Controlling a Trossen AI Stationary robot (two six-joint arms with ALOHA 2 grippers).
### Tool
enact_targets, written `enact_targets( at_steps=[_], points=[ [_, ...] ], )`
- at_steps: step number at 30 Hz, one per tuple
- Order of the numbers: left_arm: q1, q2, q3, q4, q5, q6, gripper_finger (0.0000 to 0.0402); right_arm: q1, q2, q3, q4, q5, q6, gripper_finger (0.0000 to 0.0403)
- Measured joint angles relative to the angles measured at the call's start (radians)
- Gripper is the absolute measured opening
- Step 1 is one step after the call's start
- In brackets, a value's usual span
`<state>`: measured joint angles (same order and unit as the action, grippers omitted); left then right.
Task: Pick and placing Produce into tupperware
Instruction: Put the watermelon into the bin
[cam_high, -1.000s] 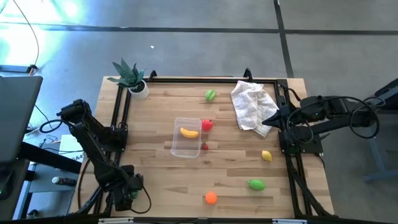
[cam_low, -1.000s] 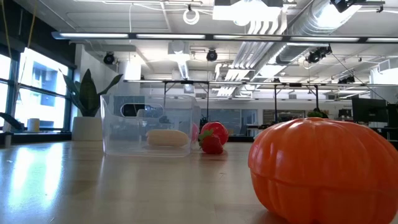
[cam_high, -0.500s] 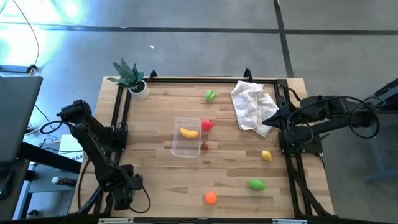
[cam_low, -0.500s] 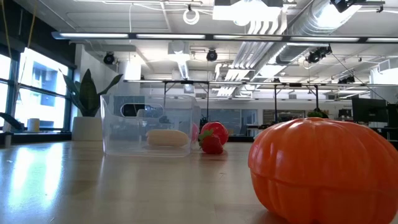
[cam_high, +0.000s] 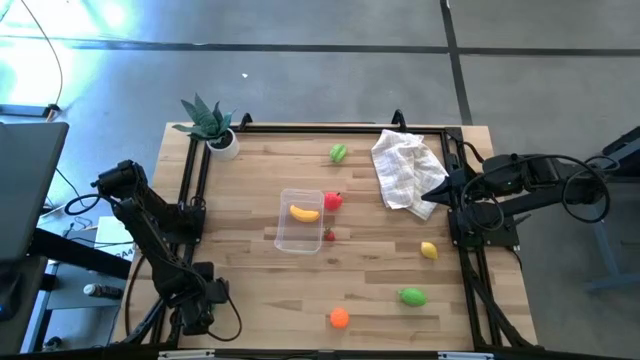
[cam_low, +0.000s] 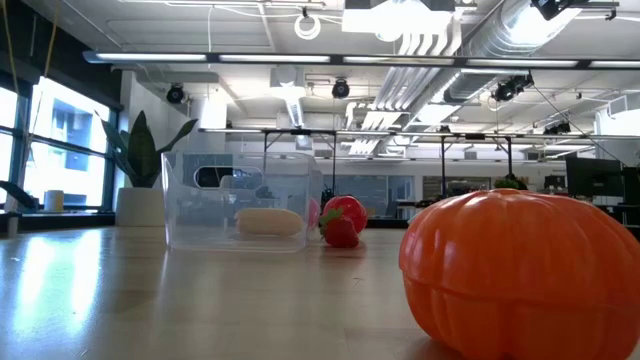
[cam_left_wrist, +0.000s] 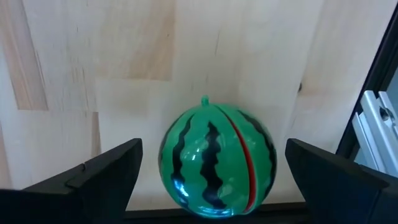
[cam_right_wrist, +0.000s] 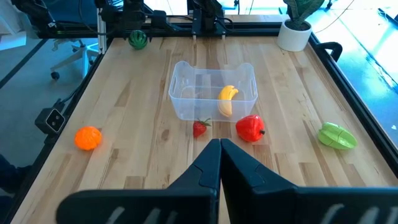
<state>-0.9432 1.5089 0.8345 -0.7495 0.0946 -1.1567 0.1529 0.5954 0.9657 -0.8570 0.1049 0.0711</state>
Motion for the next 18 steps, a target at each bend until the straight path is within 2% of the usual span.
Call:
enact_targets(
  at_steps=[18],
  points=[
    [0.000, 0.024, 0.001, -0.006, -0.013, -0.018, 0.0386, 0.000, 0.000, 0.000, 0.000, 0.000, 0.000, 0.0000]
  ],
)
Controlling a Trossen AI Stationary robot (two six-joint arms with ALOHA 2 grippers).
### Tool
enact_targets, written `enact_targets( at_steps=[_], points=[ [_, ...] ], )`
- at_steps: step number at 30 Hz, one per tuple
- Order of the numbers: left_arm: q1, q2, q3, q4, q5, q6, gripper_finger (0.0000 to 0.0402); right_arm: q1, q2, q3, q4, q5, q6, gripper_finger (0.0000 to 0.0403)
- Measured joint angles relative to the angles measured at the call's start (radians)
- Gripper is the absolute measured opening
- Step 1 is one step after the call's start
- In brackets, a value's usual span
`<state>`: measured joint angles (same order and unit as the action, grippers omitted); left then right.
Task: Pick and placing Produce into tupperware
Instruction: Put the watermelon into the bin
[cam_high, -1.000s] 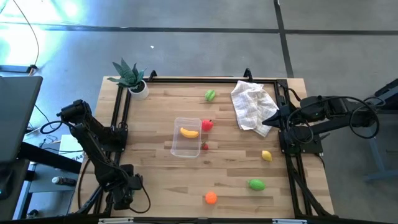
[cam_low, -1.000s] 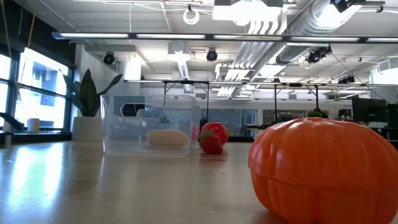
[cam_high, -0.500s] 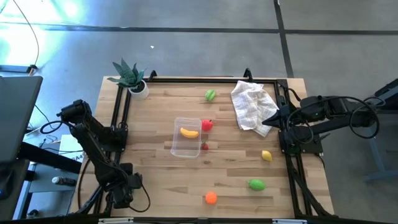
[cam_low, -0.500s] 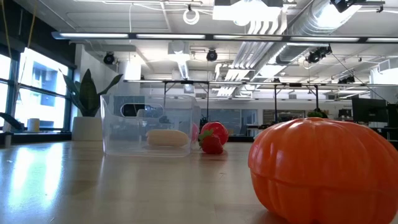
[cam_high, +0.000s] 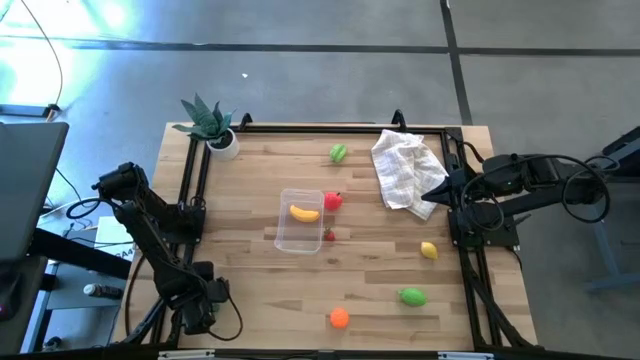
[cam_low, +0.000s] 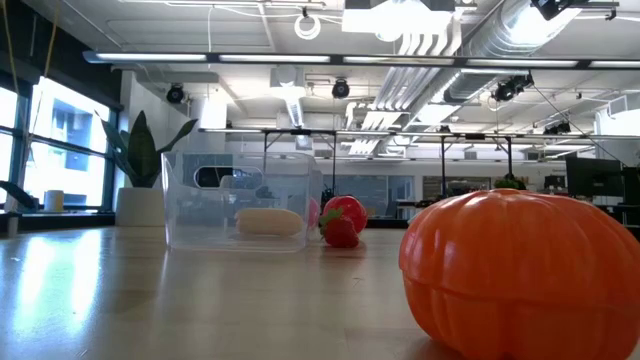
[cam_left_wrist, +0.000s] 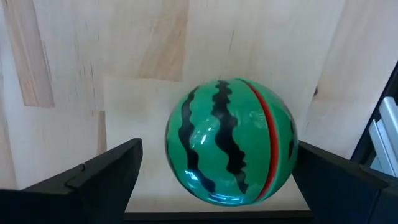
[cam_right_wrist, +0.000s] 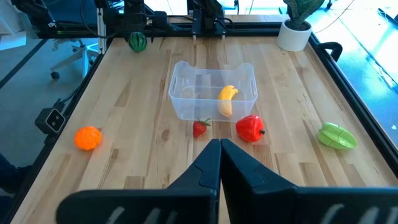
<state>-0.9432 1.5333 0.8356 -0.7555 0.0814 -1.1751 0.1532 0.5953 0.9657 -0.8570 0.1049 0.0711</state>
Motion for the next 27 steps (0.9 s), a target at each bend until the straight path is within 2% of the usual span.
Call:
enact_targets(
  at_steps=[6, 17, 27],
  points=[
    [0.000, 0.000, 0.000, 0.004, -0.010, 0.000, 0.0378, 0.000, 0.000, 0.000, 0.000, 0.000, 0.000, 0.0000],
    [0.000, 0.000, 0.001, 0.015, -0.048, -0.022, 0.0305, 0.000, 0.000, 0.000, 0.000, 0.000, 0.000, 0.0000],
    [0.000, 0.000, 0.001, 0.019, -0.053, -0.027, 0.0304, 0.000, 0.000, 0.000, 0.000, 0.000, 0.000, 0.0000]
  ],
)
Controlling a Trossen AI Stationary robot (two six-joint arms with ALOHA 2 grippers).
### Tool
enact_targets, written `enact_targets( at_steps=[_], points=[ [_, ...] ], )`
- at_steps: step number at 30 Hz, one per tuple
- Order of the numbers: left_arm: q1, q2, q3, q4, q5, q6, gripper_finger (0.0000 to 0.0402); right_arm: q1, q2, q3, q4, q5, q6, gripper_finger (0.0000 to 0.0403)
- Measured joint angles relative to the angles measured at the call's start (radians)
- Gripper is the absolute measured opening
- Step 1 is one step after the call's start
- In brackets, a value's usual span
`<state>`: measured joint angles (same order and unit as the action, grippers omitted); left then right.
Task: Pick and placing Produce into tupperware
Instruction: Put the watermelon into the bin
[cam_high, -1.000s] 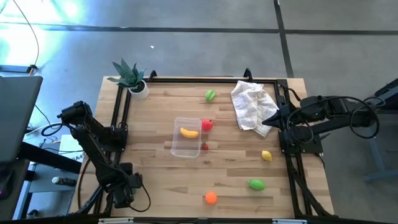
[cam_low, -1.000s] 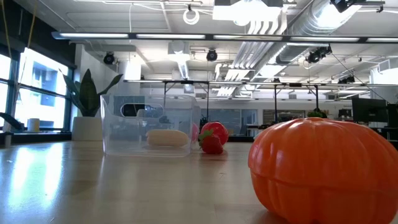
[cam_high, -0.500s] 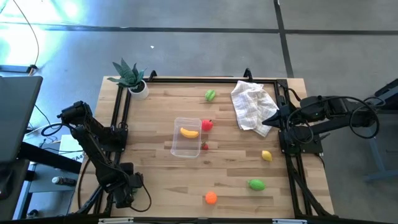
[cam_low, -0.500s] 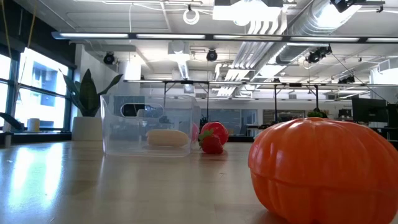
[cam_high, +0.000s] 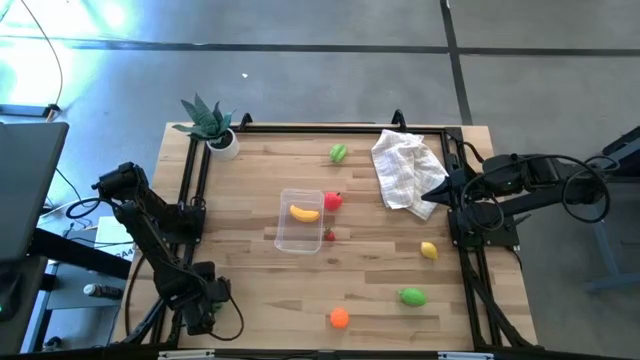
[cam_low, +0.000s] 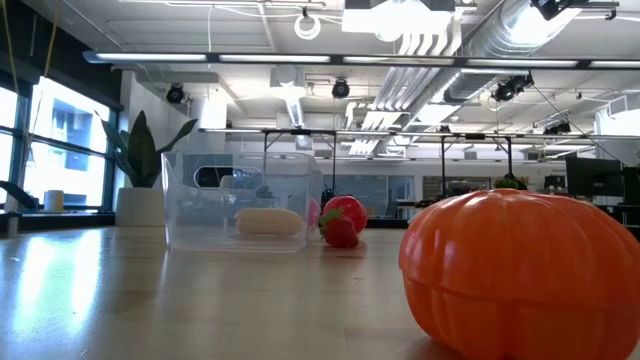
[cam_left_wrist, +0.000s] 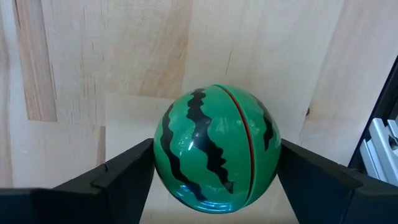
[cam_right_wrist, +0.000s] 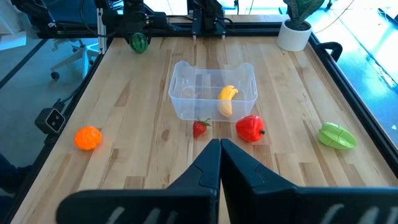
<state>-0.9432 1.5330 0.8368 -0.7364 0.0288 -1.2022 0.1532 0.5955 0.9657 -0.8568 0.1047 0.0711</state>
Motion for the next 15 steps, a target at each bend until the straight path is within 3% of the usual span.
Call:
enact_targets(
  at_steps=[15],
  points=[
    [0.000, 0.000, 0.000, 0.001, -0.002, 0.016, 0.0305, 0.000, 0.000, 0.000, 0.000, 0.000, 0.000, 0.0000]
  ],
)
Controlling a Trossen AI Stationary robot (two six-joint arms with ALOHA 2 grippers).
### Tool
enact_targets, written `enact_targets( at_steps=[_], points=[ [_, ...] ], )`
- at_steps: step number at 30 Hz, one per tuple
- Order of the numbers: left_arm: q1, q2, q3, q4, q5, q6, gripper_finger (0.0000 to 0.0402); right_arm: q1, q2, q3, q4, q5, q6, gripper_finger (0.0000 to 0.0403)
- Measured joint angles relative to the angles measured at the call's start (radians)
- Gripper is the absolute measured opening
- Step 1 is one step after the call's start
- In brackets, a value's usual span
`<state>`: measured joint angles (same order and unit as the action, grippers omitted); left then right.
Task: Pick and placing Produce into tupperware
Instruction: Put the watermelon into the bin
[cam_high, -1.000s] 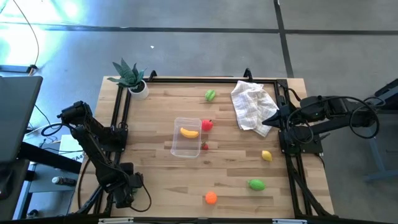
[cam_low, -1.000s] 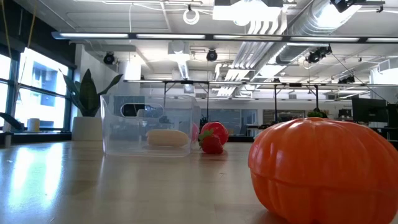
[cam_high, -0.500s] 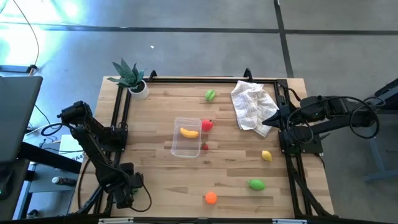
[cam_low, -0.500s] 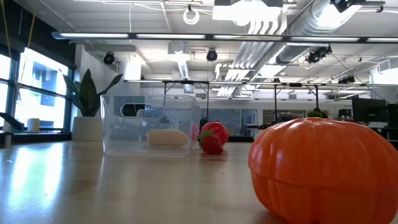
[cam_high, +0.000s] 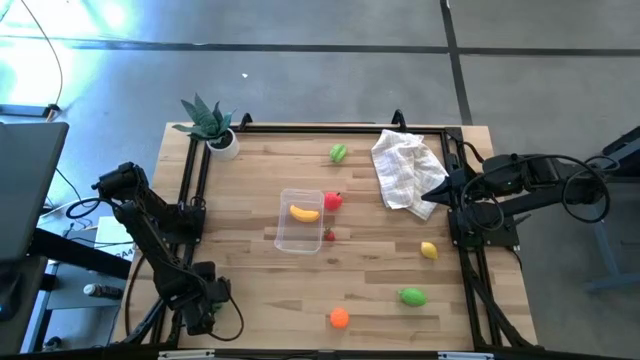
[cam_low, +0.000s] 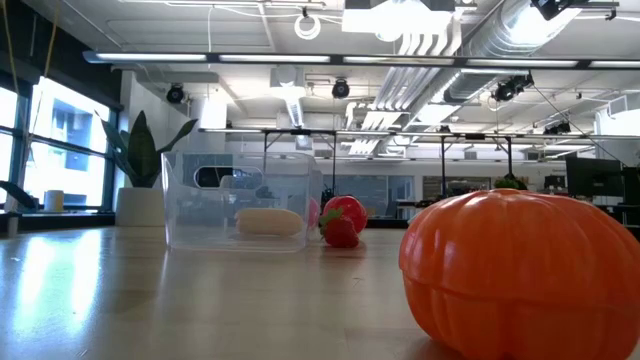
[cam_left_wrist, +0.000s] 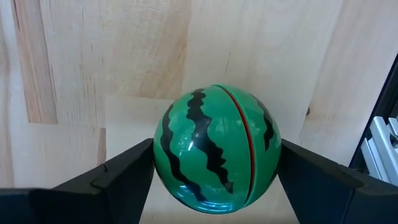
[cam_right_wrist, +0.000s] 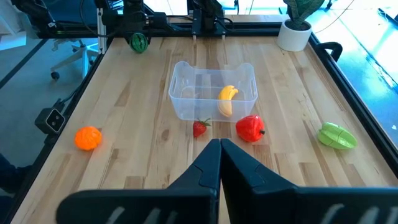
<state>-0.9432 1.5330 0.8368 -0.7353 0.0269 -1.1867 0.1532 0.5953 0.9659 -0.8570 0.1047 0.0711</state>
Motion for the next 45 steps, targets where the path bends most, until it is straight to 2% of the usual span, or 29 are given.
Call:
enact_targets(
  at_steps=[18, 26, 31, 36, 42, 45],
  points=[
    [0.000, -0.007, -0.001, 0.029, -0.035, 0.020, 0.0289, 0.000, 0.000, 0.000, 0.000, 0.000, 0.000, 0.0000],
    [0.053, -0.092, 0.077, -0.016, -0.156, 0.127, 0.0288, 0.000, 0.000, 0.000, 0.000, 0.000, 0.000, 0.0000],
    [0.153, -0.154, 0.181, -0.115, -0.273, 0.288, 0.0290, 0.000, 0.000, 0.000, 0.000, 0.000, 0.000, 0.0000],
    [0.318, -0.174, 0.332, -0.233, -0.349, 0.549, 0.0291, 0.000, 0.000, 0.000, 0.000, 0.000, 0.000, 0.0000],
    [0.567, -0.174, 0.511, -0.287, -0.358, 0.889, 0.0291, 0.000, 0.000, 0.000, 0.000, 0.000, 0.000, 0.0000],
    [0.695, -0.175, 0.568, -0.286, -0.310, 1.005, 0.0291, 0.000, 0.000, 0.000, 0.000, 0.000, 0.000, 0.0000]
  ],
)
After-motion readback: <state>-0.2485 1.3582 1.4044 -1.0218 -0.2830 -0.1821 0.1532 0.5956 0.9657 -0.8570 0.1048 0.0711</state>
